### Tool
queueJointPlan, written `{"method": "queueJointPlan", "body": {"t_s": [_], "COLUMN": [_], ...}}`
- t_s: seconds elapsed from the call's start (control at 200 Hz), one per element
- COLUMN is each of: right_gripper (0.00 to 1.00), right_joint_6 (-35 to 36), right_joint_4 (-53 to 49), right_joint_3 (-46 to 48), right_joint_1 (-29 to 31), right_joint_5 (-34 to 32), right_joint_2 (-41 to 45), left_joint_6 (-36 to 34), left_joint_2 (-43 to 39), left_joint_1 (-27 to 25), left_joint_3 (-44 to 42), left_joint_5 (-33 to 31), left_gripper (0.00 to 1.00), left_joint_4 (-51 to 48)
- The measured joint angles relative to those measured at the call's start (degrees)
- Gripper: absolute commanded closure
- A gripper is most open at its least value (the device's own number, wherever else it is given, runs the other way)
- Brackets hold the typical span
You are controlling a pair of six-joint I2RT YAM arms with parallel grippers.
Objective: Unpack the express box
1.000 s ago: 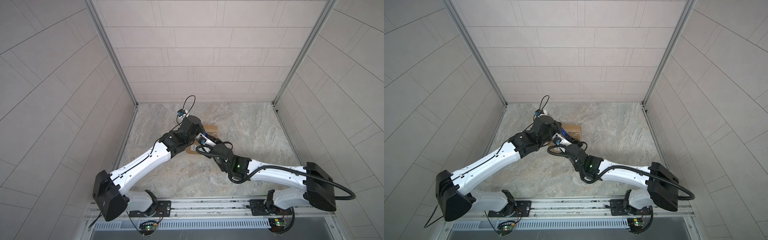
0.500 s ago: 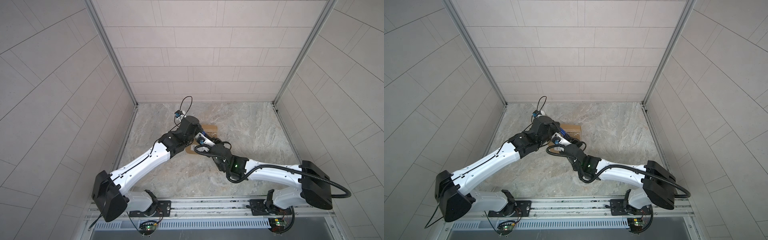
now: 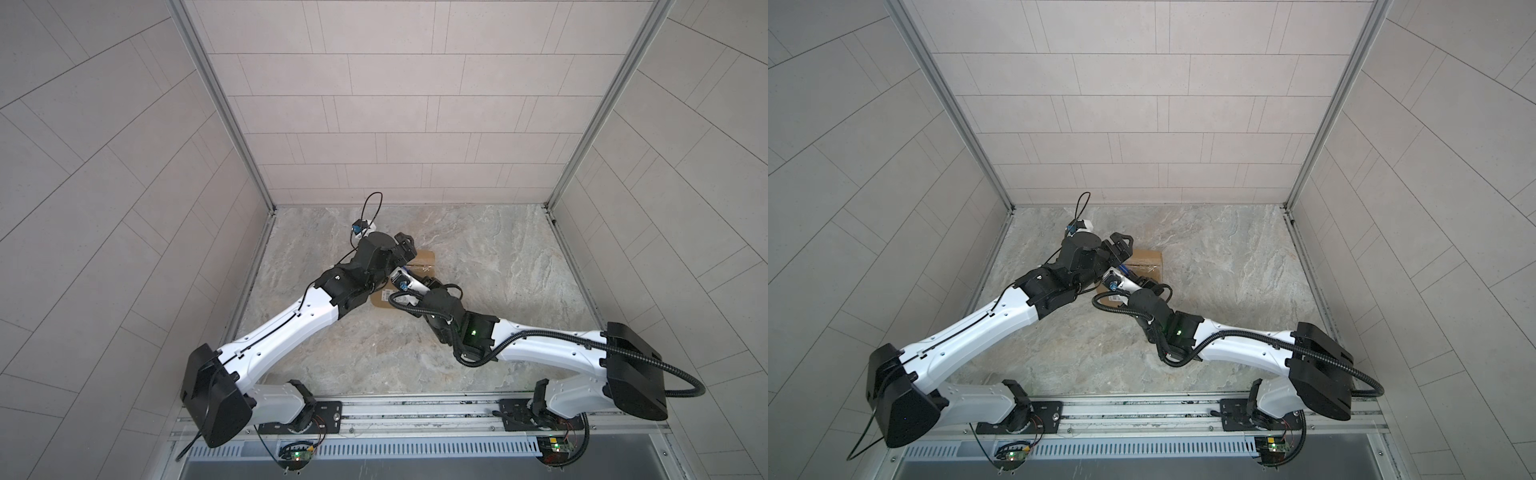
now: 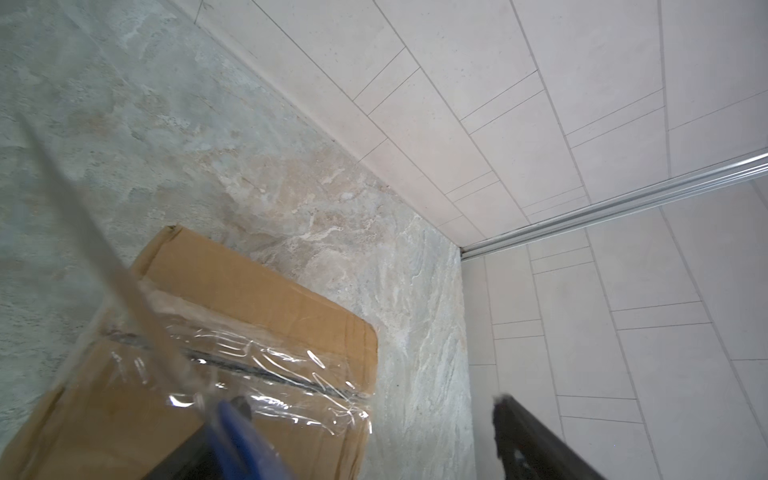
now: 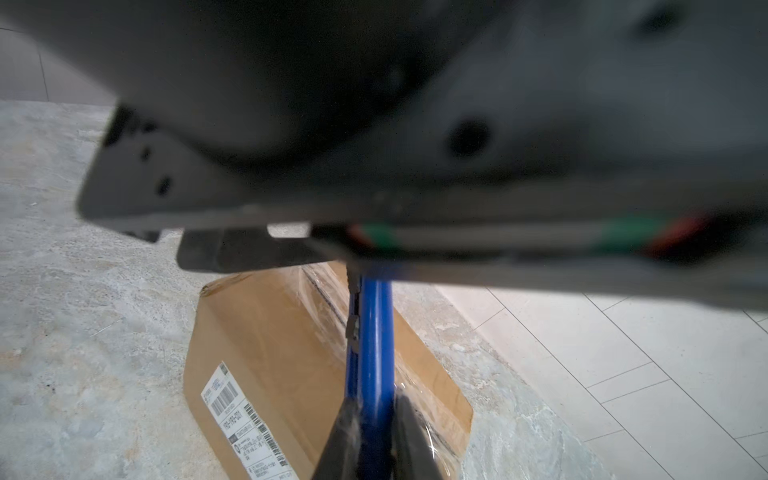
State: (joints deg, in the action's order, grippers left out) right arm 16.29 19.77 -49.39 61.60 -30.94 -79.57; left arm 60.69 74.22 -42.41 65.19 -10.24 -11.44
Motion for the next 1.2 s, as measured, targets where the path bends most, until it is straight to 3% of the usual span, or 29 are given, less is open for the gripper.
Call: {"method": "queueJointPlan", "body": {"t_s": [0.411, 0.601, 0.786, 0.936, 1.201], "right_gripper": [1.00, 1.00, 1.00, 0.72, 0.44], "right_joint_6": [-6.8, -12.8, -21.6, -28.0, -29.3], "right_joint_4": [-2.6, -5.9, -9.8, -15.6, -26.2], "right_joint_3": [-0.2, -0.9, -0.8, 0.7, 6.8], "right_joint_1": [-1.0, -5.6, -10.4, -12.0, -11.1], "right_joint_5": [-0.9, 0.3, 6.1, 11.1, 27.4], "right_joint_2": [1.7, 3.1, 5.5, 11.5, 20.5], "left_joint_6": [-1.2, -2.5, -4.3, -9.6, -17.9], "left_joint_2": [-4.0, -6.8, -7.4, -11.9, -26.6], "left_joint_1": [0.7, 1.2, 4.1, 7.9, 16.2], "left_joint_3": [-3.1, -5.2, -9.7, -13.3, -20.4], "left_joint_5": [1.4, 1.2, 3.6, 4.8, 4.7], "left_gripper": [0.00, 0.00, 0.00, 0.00, 0.00], "left_joint_4": [3.8, 5.6, 9.0, 6.4, 2.8]}}
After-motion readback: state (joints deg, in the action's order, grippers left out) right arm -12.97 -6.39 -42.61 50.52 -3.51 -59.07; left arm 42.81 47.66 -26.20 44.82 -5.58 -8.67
